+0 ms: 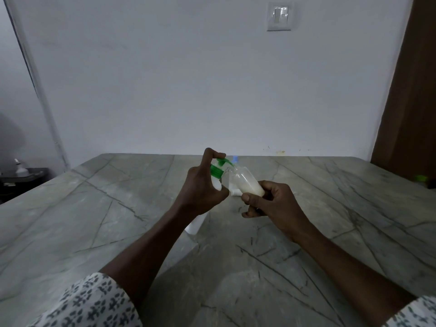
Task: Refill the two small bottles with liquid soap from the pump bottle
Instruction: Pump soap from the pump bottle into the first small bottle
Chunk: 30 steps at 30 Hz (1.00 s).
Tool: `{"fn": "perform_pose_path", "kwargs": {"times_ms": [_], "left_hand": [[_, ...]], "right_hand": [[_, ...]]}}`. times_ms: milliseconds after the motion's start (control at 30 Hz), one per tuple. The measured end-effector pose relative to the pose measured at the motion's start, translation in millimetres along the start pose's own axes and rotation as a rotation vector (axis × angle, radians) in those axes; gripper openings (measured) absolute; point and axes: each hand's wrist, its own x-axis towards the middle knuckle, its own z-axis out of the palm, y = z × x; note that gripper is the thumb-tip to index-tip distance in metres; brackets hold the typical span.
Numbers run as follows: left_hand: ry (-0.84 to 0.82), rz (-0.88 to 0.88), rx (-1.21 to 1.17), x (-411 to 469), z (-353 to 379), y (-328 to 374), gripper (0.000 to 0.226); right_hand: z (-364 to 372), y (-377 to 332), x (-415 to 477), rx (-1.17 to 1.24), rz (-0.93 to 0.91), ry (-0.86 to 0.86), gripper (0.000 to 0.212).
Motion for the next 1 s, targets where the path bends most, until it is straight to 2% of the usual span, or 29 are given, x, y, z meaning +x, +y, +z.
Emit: {"fn": "perform_pose_path", "kwargs": {"times_ms": [100,400,567,800,900,1000], "left_hand": [[0.006,-0.014,0.0,0.4,0.5,-0.1,0.07],[-0.046,0.006,-0.004,0.8,1.1,-3.2,0.083],[-0.05,0.007,-0.009,1.0,1.3,-2.7,0.084],[-0.001,-0.014,-0.003,-0.4,0.8,-1.1,0.071],[-0.019,-0.019,0.002,1.3,1.7,-2.8,0.075],[-0.036,-0.01,0.03,2.2,3.3,-4.4,0.083]], "right_hand": [[0.6,1.3,0.2,0.004,0.002,-0.003,0.038],[0.0,-0.6,0.7,0.067,0.003,-0.015,0.034],[-3.1,1.2,2.3,0.228,0.087,-0.045,0.048],[-4.5,5.8,3.8,0.354,0.136,-0.1,0.046],[-1.1,7.4,3.0,0.459,0.169,-0.131,0.053],[0.4,7.1,2.7,0.466,0.175,-0.168,0.057]]}}
